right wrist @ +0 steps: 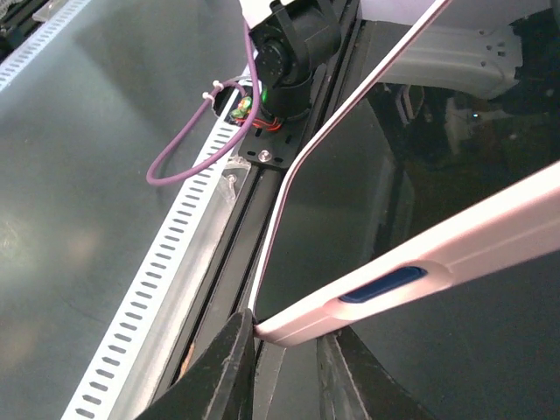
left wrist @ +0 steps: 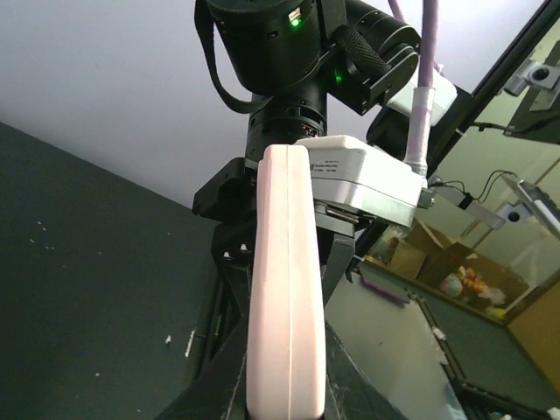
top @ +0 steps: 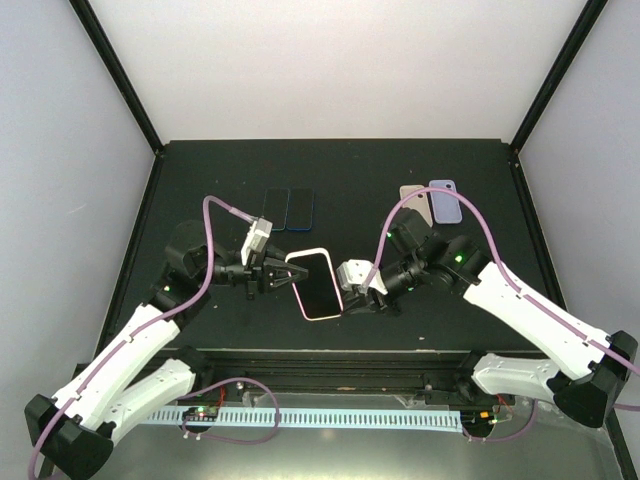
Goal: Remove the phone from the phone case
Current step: Remove the phone case from the phone.
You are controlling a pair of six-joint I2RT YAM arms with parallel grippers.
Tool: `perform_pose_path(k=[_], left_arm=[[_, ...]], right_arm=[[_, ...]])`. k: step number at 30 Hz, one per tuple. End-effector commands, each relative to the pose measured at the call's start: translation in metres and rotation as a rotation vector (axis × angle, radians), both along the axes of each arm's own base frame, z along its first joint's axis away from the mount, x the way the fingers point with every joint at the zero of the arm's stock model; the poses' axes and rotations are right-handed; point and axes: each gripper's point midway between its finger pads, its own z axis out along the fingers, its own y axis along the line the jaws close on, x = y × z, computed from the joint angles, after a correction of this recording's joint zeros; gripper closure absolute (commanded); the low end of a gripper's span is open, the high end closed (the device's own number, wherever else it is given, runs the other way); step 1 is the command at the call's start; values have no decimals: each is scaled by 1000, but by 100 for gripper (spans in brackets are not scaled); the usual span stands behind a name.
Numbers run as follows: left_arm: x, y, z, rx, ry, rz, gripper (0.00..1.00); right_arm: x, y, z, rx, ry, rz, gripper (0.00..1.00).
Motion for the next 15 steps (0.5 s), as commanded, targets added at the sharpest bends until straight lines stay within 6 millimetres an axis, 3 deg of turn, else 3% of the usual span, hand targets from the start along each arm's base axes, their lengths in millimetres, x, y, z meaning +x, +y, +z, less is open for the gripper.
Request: perform_pose_path(k=[1, 5, 15], left_arm=[[-16, 3, 28, -76, -20, -79, 98], [-23, 5, 34, -94, 6, -116, 98], [-30, 5, 35, -94, 41, -168, 98]], right_arm=[[8, 6, 0, 10, -100, 32, 81], [23, 13, -6, 2, -134, -19, 86], [58, 17, -15, -16, -264, -149, 87]])
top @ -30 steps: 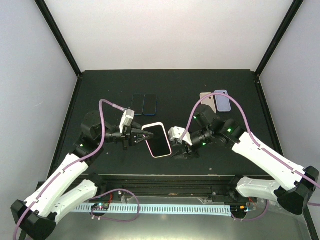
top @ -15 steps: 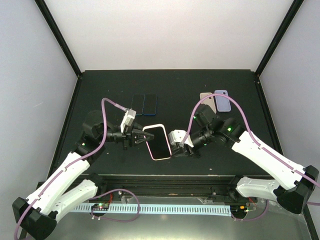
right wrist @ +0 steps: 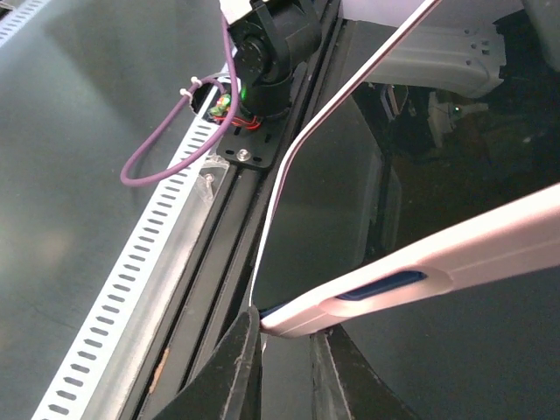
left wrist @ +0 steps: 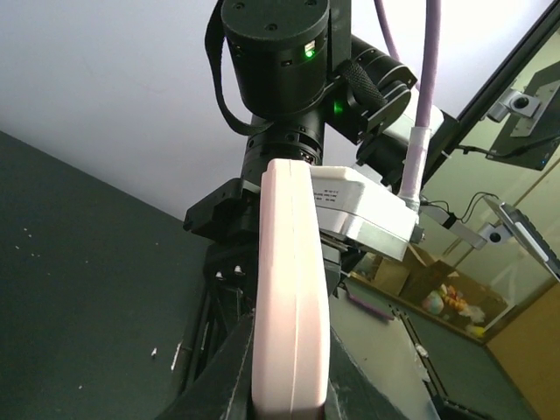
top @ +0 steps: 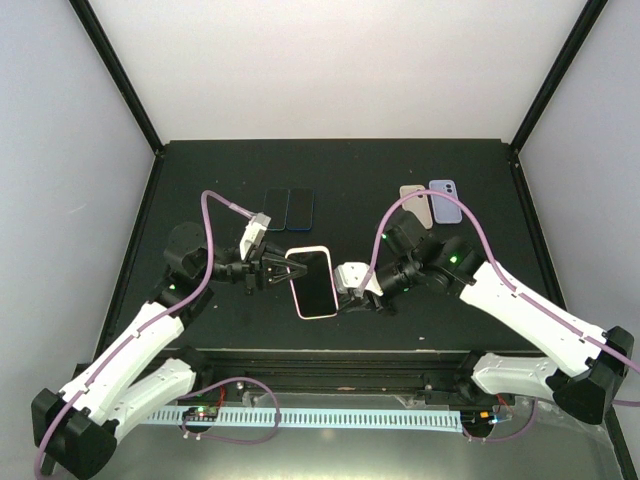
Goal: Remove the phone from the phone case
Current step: Remove the phone case from the phone.
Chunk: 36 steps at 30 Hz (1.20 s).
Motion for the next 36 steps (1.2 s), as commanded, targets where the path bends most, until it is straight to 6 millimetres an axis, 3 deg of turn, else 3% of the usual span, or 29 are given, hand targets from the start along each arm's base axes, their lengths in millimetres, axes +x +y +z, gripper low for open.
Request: perform_pose_path(k=[1, 8, 17, 26, 36], left_arm=[[-33, 4, 31, -51, -26, -149, 98], [-35, 4, 28, -40, -15, -174, 98], [-40, 6, 26, -39, -19, -185, 98], [-34, 4, 22, -43, -21, -147, 99], [-32, 5, 17, -59, -17, -123, 98]], right_arm=[[51, 10, -11, -14, -226, -130, 87], [48, 7, -21, -34, -271, -77, 84], [57, 8, -14, -14, -284, -130, 83], [81, 12, 25, 159, -129, -324, 74], [99, 20, 47, 219, -1, -447, 58]])
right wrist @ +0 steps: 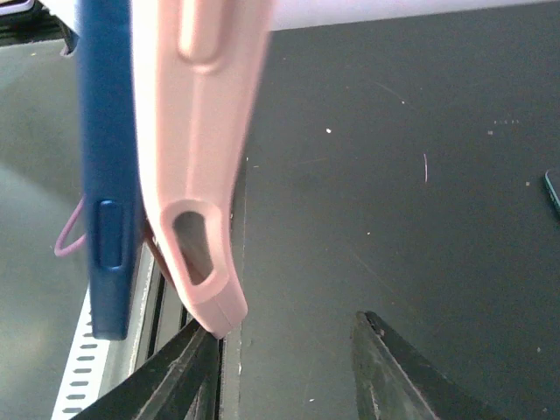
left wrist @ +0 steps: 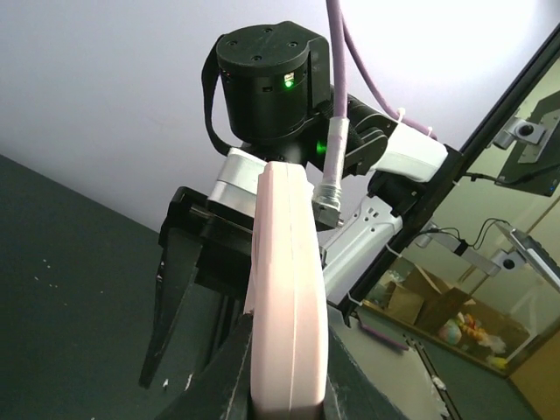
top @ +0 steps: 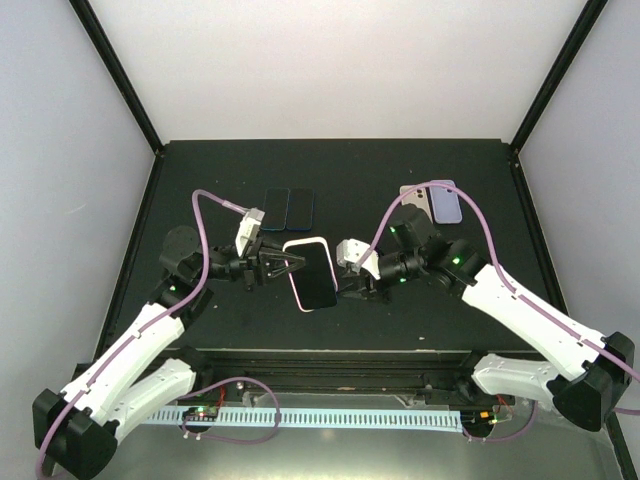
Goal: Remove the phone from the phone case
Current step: Remove the phone case from the phone.
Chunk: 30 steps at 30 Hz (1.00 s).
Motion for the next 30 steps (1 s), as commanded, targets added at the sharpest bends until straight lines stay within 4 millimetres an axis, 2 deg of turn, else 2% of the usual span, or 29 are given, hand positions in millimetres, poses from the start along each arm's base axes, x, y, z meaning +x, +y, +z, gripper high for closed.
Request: perform_pose_path(k=[1, 4, 11, 18, 20, 23, 26, 28, 30], left_arm=[[-39, 2, 8, -8, -5, -175, 98], [-35, 1, 5, -7, 10, -159, 98], [-26, -2, -5, -8, 32, -134, 99], [-9, -5, -9, -16, 57, -54, 98], [6, -6, -14, 0, 83, 20, 99], [39, -3, -14, 10, 109, 168, 98], [80, 0, -18, 61, 137, 343, 98], [102, 1, -18, 87, 138, 414, 98], [121, -1, -19, 104, 145, 464, 88]], right_arm=[[55, 17, 50, 150, -124, -178, 56], [51, 19, 62, 179, -90, -163, 49], [28, 29, 89, 254, 58, -59, 41], [9, 34, 100, 300, 178, 47, 39], [2, 34, 102, 305, 218, 81, 47], [-8, 30, 101, 307, 285, 115, 70], [-6, 27, 94, 307, 368, 100, 96], [6, 23, 84, 308, 439, 41, 99], [22, 17, 68, 313, 519, -33, 99]])
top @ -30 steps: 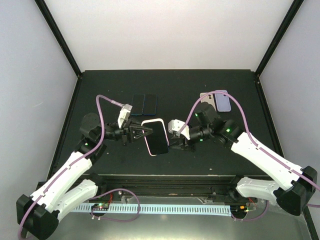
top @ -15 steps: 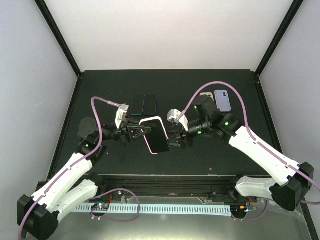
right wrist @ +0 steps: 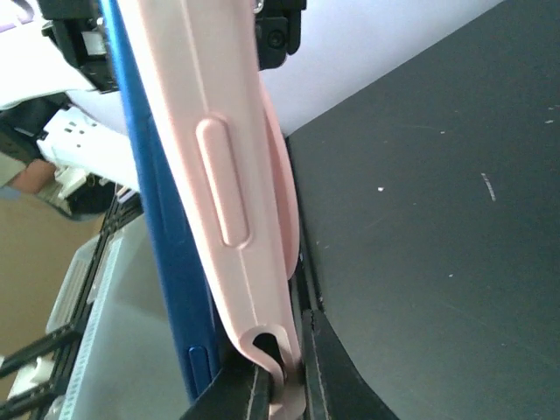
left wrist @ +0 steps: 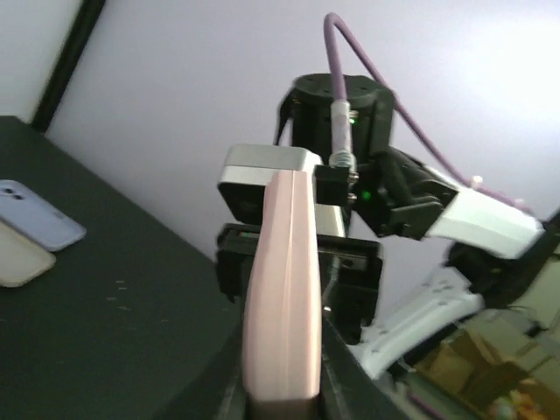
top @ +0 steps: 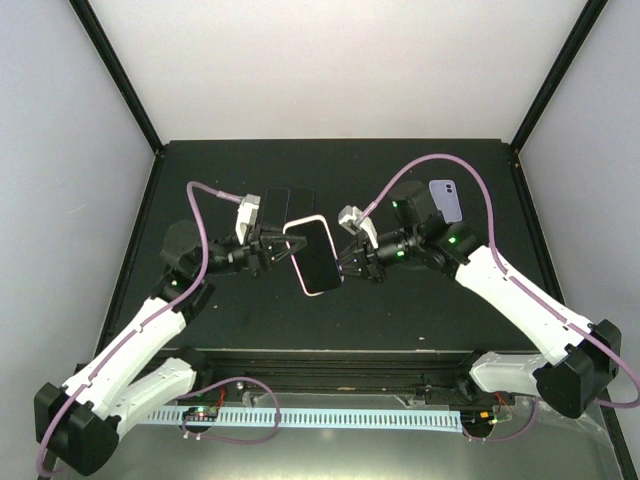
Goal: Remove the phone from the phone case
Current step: Remove the phone case from the phone.
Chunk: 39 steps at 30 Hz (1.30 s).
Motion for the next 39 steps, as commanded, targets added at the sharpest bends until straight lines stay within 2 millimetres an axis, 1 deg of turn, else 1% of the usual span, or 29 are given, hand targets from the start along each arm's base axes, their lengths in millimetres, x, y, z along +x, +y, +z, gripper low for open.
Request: perform_pose_path(k=[1, 3, 4, 5, 7, 9, 11, 12, 13, 16, 17, 18, 19, 20, 22, 26, 27, 29, 32, 35, 39], left_arm=[[76, 3, -28, 112, 98, 285, 78], [98, 6, -35, 149, 109, 366, 48], [108, 11, -39, 170, 120, 421, 37], [118, 17, -43, 192, 132, 485, 30], [131, 34, -50, 232, 139, 614, 24], [138, 50, -60, 279, 143, 725, 22], [139, 59, -74, 359, 132, 804, 21], [136, 56, -82, 408, 122, 807, 21], [131, 52, -93, 459, 112, 793, 22], [109, 27, -122, 606, 33, 721, 27], [96, 14, -133, 658, -3, 671, 28], [87, 5, -143, 690, -25, 634, 31], [78, -2, -152, 714, -43, 604, 32], [69, -9, -160, 737, -64, 575, 33], [55, -19, -175, 789, -105, 536, 34], [38, -39, -206, 898, -151, 461, 33], [36, -44, -210, 915, -161, 450, 32], [34, -53, -219, 961, -188, 432, 32], [34, -67, -225, 1002, -234, 408, 32], [37, -75, -234, 1036, -263, 398, 34], [41, -83, -244, 1078, -299, 397, 35]], right_arm=[[11, 2, 17, 153, 78, -6, 99], [32, -6, -7, 134, 158, -94, 99], [40, -10, -18, 126, 191, -127, 99], [48, -13, -32, 111, 227, -166, 99], [63, -20, -58, 71, 283, -248, 99], [71, -25, -81, 30, 322, -316, 99], [81, -32, -104, -28, 363, -414, 99], [87, -36, -117, -66, 388, -478, 99], [92, -41, -127, -100, 417, -535, 99], [99, -49, -155, -177, 525, -647, 99], [100, -52, -162, -196, 549, -675, 99], [101, -54, -169, -218, 573, -699, 99], [102, -55, -171, -230, 579, -712, 99], [104, -56, -178, -252, 598, -730, 99], [107, -58, -186, -283, 627, -762, 99], [113, -59, -206, -358, 682, -794, 99], [114, -60, -210, -373, 692, -802, 99], [115, -60, -216, -389, 707, -805, 99], [116, -60, -224, -406, 726, -812, 99], [116, -59, -230, -419, 741, -810, 99], [116, -58, -236, -437, 757, -806, 99]])
